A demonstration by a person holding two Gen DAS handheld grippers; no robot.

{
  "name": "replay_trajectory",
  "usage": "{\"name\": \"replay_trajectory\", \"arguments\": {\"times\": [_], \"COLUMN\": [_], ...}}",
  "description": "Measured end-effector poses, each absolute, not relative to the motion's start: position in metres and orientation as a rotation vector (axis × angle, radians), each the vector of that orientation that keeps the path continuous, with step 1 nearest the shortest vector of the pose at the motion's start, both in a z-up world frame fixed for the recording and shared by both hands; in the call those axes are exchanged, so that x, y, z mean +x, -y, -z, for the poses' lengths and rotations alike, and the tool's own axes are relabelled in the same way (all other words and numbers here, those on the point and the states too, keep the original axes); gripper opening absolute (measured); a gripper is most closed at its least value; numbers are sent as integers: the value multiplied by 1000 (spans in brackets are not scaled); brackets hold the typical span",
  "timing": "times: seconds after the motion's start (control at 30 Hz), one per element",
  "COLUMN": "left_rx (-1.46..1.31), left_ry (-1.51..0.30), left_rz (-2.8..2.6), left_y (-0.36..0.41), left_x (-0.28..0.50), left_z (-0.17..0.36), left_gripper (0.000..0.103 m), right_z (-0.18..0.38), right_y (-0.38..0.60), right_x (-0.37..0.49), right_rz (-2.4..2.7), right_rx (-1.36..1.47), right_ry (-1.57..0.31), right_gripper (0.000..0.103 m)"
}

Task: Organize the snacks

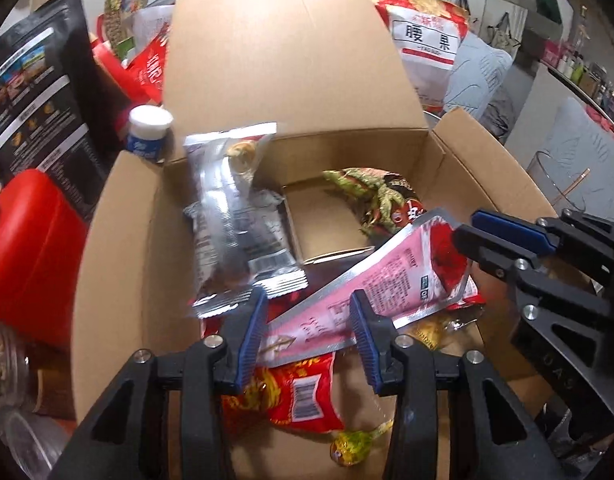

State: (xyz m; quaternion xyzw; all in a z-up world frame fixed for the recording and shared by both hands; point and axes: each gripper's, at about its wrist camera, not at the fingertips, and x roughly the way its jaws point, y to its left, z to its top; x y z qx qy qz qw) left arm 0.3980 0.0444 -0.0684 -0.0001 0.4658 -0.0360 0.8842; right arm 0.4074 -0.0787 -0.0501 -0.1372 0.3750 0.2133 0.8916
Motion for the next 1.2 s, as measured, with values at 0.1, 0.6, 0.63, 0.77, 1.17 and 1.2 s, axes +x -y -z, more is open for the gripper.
{"name": "replay_trajectory", "arguments": {"times": [0.1,0.6,0.63,0.77,1.17,1.2], "left_rx": [-23,-18,-19,-7,-3,-3], "left_ry": [-949,-835,-825,-780,-628,-615], "left_rz": [56,40,42,41,14,10], "left_y": [-51,-55,-54,-52,-54,-54], "left_x": [390,344,339,320,239,231], "left_z": [62,19,14,-5,-58,-62], "left_gripper": [79,81,81,81,81,81], "right_z": [47,5,0,-19,-66,-69], "right_y": [80,88,88,87,94,96], "right_x": [403,364,360,338,264,257], "right_rz": [-437,-418,-420,-416,-406,-405], "right_rx": [-295,-261,-260,-269,-243,-237], "right_ry": [-779,-725,-716,-669,-550,-540], "right_gripper": [17,45,46,46,52,53]}}
